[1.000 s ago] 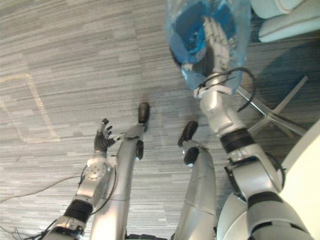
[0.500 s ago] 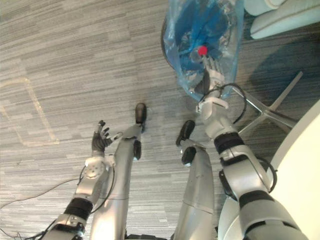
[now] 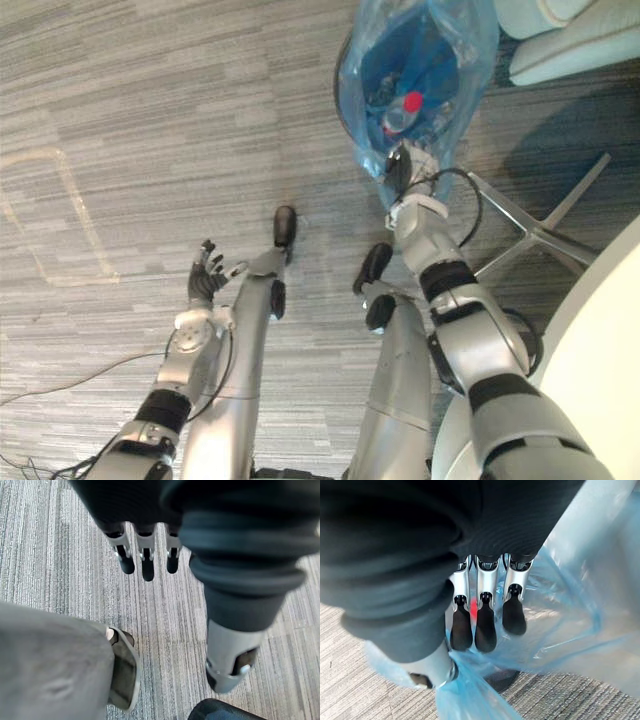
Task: Gather rubbish on tea table into small bin, then transfer packed bag to large trash can.
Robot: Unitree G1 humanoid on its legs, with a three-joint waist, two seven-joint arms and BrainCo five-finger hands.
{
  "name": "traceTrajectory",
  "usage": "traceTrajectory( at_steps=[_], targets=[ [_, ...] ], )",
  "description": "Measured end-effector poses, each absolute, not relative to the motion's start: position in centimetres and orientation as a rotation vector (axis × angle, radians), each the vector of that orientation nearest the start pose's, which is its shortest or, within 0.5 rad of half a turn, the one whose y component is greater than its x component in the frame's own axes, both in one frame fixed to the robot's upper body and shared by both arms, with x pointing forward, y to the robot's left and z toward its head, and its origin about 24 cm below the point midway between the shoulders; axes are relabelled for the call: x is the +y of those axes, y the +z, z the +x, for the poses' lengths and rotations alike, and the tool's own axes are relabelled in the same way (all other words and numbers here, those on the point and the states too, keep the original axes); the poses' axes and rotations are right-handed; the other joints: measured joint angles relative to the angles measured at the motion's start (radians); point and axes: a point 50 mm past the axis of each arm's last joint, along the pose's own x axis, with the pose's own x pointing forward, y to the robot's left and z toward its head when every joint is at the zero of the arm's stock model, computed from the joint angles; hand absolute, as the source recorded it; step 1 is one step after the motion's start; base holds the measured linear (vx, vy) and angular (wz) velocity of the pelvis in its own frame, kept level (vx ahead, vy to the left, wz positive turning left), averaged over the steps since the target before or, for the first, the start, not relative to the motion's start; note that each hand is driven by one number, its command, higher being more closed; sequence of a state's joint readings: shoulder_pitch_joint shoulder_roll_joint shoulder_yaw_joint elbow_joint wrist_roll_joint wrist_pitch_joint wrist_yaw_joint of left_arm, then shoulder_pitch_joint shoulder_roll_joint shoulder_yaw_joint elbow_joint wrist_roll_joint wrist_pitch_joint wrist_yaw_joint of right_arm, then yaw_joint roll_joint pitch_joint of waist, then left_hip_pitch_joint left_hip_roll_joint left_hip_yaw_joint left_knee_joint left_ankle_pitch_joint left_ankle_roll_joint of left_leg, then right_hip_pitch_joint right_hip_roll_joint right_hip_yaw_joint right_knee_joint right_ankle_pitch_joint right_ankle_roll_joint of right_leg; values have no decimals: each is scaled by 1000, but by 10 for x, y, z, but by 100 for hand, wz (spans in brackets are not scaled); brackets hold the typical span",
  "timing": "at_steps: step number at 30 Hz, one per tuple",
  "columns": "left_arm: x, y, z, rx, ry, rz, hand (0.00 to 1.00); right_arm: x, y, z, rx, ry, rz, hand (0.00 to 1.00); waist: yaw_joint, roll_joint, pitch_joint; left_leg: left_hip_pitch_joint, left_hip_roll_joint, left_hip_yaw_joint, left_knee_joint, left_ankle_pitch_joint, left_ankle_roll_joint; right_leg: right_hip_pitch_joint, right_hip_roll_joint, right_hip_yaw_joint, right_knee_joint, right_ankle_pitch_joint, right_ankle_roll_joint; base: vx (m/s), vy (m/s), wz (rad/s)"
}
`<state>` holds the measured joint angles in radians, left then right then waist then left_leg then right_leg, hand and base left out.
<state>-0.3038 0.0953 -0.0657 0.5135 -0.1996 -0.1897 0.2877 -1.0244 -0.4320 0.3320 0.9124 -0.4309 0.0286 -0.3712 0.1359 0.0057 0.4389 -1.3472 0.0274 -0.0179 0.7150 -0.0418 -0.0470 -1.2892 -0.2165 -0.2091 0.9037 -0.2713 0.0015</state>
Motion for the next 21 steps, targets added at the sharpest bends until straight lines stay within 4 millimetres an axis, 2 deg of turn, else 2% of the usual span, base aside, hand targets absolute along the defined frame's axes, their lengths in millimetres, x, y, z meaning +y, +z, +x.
traceTrajectory(
  at_steps=[10, 18, 21],
  targets=[
    [162, 18, 304, 65, 229, -73, 0, -173, 205, 404, -368, -284, -967, 100, -1, -1, -1, 10, 15, 3, 2, 2, -4, 7, 13, 1, -2, 8, -12, -42, 16, -5],
    [168, -6, 298, 196, 256, -49, 0, -156, 204, 392, -436, -252, -782, 100, -4, -4, -19, 103, 33, 20, -73, 17, -4, 89, 32, -4, -75, 37, -24, -36, 9, -8],
    [170, -16, 295, 253, 258, -31, 0, -150, 198, 388, -442, -238, -736, 100, -6, -5, -19, 156, 38, 26, -101, 23, -9, 143, 41, -4, -111, 45, -20, -14, 12, -7]
  ],
)
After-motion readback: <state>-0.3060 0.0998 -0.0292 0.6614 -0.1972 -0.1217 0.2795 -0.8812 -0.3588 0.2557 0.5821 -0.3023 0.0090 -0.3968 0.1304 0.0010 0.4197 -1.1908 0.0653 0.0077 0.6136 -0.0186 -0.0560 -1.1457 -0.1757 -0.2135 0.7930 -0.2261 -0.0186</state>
